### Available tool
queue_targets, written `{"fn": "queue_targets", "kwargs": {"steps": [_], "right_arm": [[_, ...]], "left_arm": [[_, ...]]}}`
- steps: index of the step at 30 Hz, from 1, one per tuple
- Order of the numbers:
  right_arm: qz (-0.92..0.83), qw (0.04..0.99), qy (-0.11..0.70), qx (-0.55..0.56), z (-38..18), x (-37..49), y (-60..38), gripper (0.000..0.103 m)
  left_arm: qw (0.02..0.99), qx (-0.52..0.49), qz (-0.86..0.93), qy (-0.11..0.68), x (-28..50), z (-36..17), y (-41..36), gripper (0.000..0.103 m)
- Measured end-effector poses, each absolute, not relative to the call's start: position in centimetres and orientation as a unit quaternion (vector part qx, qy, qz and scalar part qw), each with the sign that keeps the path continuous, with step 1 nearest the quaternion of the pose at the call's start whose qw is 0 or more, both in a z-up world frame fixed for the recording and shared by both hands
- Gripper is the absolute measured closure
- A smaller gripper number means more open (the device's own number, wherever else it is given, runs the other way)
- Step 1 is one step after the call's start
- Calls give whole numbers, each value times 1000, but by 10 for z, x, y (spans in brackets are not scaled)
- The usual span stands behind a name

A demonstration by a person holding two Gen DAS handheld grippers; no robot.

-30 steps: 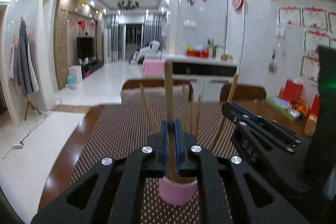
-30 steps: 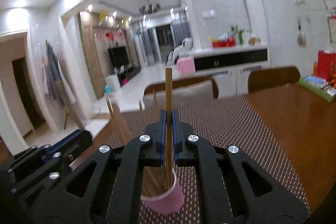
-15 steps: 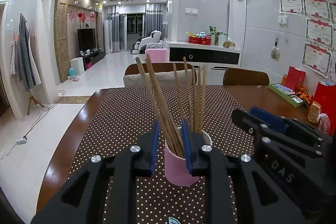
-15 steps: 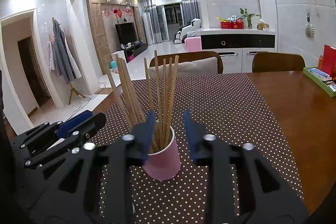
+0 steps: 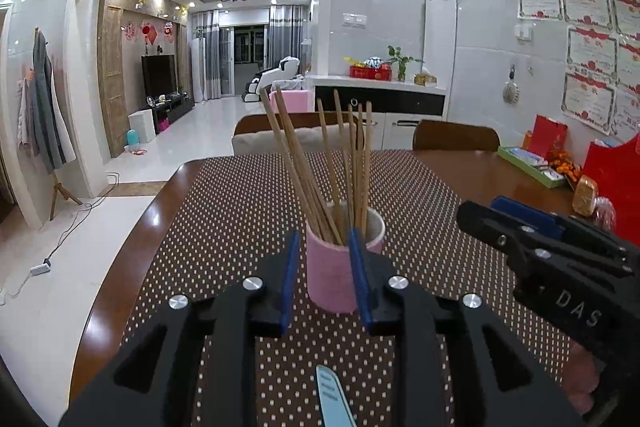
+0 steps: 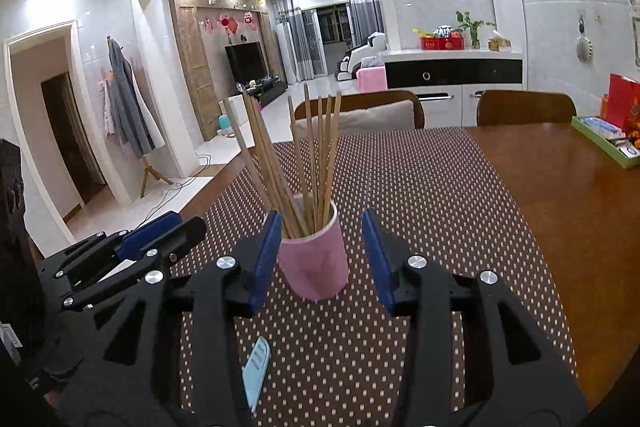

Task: Organize utensils
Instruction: 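Move the left gripper to the light-blue knife while the right gripper approaches the dark spoon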

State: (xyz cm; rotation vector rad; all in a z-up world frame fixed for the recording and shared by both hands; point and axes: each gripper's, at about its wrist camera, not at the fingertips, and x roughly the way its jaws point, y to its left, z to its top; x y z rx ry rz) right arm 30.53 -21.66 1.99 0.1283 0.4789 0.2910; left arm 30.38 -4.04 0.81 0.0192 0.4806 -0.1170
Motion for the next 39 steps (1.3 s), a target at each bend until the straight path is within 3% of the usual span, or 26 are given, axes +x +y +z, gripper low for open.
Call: {"fn": "queue_targets", "kwargs": {"steps": [22,27,34,36,37,39], "right_arm": [[94,924,367,60,-85,228,-228,58],[56,915,394,58,-108,215,-225,58],[26,910,413,18,-127,210,-214,58],[16,910,414,9,-127,210,-212,66],[19,910,414,11,-126,210,-212,75],[24,910,414,19,-126,211,-215,80]], "left_arm": [[933,22,-73,352,241,-85,-39,74],[926,14,-69,372,236,-101,-37,69],[918,8,-65,392,230,-118,-35,42],[914,3,-61,400,229,-121,-35,37],[911,-1,-61,407,230,-123,-34,35],[906,-7,-62,420,232,-127,-35,33]]}}
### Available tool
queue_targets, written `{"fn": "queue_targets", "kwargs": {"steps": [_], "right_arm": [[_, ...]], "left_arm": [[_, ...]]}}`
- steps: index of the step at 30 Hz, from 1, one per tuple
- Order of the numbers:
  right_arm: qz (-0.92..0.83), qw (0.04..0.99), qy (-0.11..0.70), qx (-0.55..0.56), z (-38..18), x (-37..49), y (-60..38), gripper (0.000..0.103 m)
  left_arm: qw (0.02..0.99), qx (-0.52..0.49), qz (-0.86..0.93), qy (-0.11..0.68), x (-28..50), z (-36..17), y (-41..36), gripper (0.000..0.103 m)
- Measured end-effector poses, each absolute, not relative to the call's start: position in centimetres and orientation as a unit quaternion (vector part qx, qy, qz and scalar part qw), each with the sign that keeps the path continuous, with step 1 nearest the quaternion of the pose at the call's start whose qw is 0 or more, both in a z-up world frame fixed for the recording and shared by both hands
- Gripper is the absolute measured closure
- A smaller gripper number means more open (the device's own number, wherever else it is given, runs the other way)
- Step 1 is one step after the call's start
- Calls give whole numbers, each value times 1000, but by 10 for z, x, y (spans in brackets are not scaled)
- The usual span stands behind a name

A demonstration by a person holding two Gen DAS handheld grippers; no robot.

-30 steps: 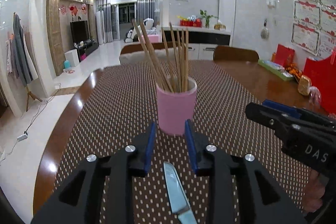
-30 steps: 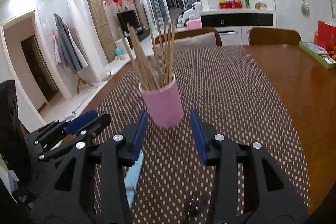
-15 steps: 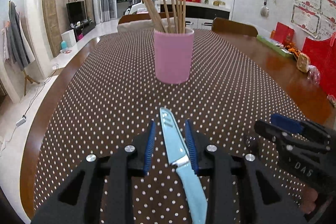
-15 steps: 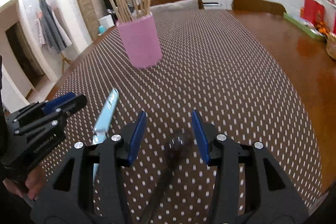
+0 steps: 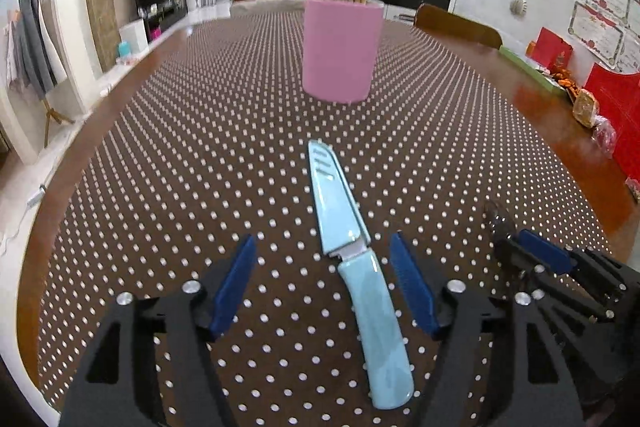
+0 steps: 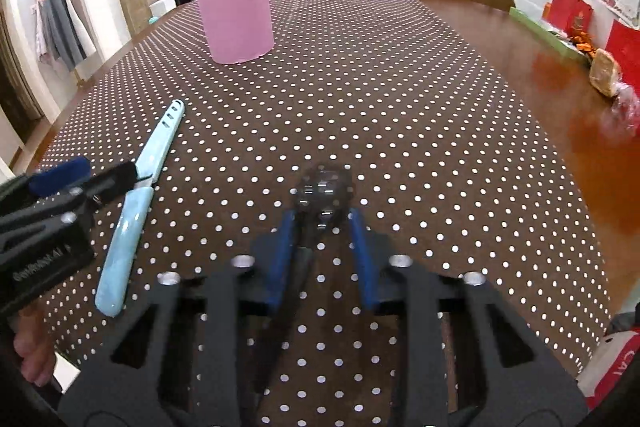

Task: Organize utensils
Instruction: 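Move the left gripper to the light-blue knife while the right gripper approaches the dark spoon, then close the left gripper on the knife handle while the right gripper grasps the spoon handle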

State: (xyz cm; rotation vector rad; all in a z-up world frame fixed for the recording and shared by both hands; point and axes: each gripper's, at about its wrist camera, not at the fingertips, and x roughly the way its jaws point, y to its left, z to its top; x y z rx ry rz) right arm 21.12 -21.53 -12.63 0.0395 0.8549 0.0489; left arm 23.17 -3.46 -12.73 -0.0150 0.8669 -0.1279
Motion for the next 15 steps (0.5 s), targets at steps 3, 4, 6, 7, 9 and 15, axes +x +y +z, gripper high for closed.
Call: {"fn": "queue_targets", "kwargs": {"steps": [3,4,6,7,9,15], "right_arm": [[29,910,412,38,-126,210,-224,84],[31,910,412,48,-126,210,-226,86],[38,908,412,63,-124,209,-230,88],[44,907,413,72,-124,209,-233,89],[51,905,415,81,-124,210,-236,91],[70,900,421,92,-121,216,-239,92]], "left_arm": [[898,-5,-51,436,238,-136,-37,32],[896,-2,-41,442,241,-139,-39,32],[898,9,-27,439,245,-141,-43,32],[900,15,-19,436,246,-143,-46,32],[903,22,-8,429,248,-144,-48,35],[901,24,-6,432,262,-139,-46,74]]}}
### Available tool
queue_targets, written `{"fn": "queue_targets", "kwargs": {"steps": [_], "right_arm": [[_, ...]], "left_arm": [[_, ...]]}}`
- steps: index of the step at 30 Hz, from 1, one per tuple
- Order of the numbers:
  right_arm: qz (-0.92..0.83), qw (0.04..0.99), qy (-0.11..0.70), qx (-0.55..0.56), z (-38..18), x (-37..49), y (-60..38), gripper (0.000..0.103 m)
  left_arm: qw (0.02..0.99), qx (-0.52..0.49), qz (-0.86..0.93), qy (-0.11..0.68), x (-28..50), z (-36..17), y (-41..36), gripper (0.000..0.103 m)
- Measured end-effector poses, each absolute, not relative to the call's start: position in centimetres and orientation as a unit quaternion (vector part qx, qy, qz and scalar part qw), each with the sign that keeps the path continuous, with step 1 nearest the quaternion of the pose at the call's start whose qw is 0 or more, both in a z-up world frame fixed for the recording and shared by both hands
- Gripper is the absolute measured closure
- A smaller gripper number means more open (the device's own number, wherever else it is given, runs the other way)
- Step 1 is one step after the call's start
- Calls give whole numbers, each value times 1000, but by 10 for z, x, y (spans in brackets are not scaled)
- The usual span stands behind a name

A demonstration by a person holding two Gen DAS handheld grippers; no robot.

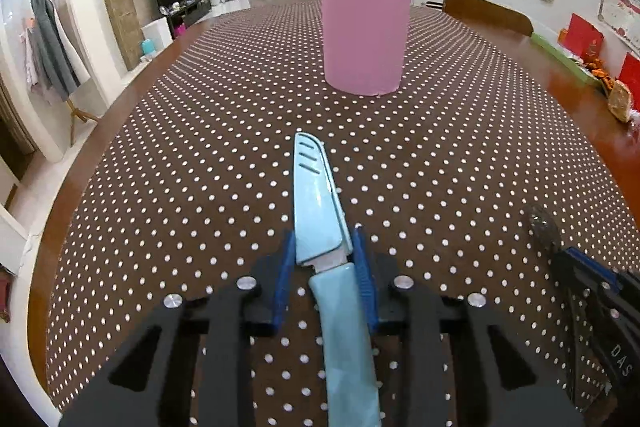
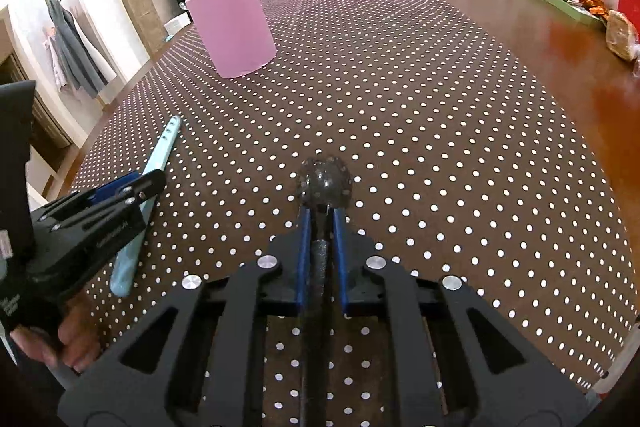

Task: Organize utensils
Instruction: 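Close the left gripper on the knife handle while the right gripper grasps the spoon handle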

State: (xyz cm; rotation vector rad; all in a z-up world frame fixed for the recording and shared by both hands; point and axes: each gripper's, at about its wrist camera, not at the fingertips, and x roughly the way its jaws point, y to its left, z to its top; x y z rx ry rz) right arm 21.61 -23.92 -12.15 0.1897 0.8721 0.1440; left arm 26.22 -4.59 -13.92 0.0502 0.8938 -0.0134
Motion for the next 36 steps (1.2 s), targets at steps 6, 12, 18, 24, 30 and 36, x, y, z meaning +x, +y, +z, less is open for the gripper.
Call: {"fn": "queue_targets", "kwargs": {"steps": [6,12,18,24,30,36], "right_arm": [[81,904,407,99,-110,221,-241,93],[88,917,378,93,-85,228,-243,93],[94,930,344,87,-58,232,-244,103],[101,939,321,73,-39,238,-239,103],[89,924,368,49,-61,258,-242,82],[63,916,396,17,-95,268,-237,32]], "left_arm": [[900,-2,-24,436,269,-137,-38,74],[911,-7,-32,410,264,-122,-36,74],[927,-12,-40,372,263,-94,-41,75],[939,-17,-49,339,262,-68,-44,75],[931,-19,-55,360,264,-67,-39,98],[918,-26,-45,392,272,-87,-28,98]]}}
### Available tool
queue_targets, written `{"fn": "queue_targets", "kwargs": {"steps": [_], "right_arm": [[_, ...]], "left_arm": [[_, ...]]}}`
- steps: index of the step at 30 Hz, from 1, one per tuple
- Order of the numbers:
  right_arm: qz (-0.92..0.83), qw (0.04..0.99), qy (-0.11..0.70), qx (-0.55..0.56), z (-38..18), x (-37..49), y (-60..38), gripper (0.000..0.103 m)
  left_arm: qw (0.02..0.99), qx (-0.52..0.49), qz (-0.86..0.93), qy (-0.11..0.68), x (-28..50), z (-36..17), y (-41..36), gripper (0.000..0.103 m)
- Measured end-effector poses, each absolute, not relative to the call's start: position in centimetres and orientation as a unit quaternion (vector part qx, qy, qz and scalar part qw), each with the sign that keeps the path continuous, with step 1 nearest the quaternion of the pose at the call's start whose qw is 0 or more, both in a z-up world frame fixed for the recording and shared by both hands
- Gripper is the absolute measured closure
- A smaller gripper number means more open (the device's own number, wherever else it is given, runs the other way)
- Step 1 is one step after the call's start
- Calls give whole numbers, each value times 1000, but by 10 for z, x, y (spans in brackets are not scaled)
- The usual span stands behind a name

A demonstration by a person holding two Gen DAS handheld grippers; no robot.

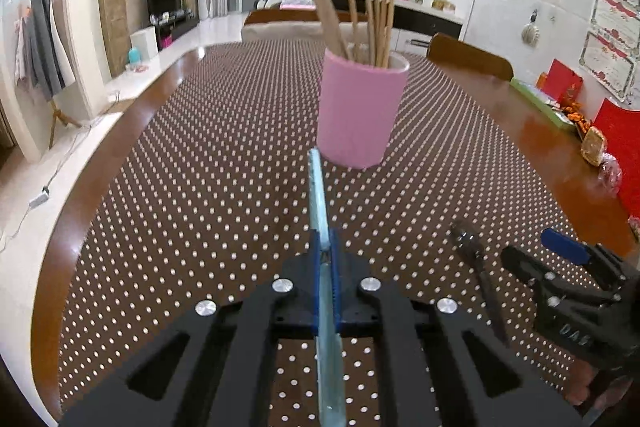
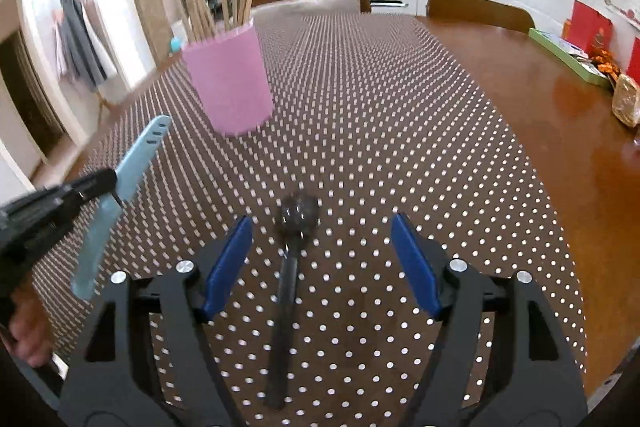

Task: Organize utensils
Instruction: 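Close the left gripper on the knife handle while the right gripper grasps the spoon handle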

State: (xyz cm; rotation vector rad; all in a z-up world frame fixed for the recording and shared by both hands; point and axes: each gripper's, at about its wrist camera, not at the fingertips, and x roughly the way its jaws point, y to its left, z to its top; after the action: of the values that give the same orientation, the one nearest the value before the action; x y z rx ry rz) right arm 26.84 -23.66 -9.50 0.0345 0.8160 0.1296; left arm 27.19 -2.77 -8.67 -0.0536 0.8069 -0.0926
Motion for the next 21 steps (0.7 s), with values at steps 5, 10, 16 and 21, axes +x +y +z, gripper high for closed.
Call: {"fn": "queue_targets", "kwargs": {"steps": [5,10,16,21], "right_arm": [[59,898,436,-10,-122,275,-225,35],[77,899,431,-23,-120,273,-215,90],[87,895,437,9,-115,285,-224,91],[82,894,440,31,-114,291,-234,91]], "left_arm": [[917,-26,-45,394,272,-93,-24,103],[916,-23,-44,398,270,-99,-16,102],[904,-14,-63,422,281,-110,-19,48],[894,6,-54,444,293,-124,-27,45]]}}
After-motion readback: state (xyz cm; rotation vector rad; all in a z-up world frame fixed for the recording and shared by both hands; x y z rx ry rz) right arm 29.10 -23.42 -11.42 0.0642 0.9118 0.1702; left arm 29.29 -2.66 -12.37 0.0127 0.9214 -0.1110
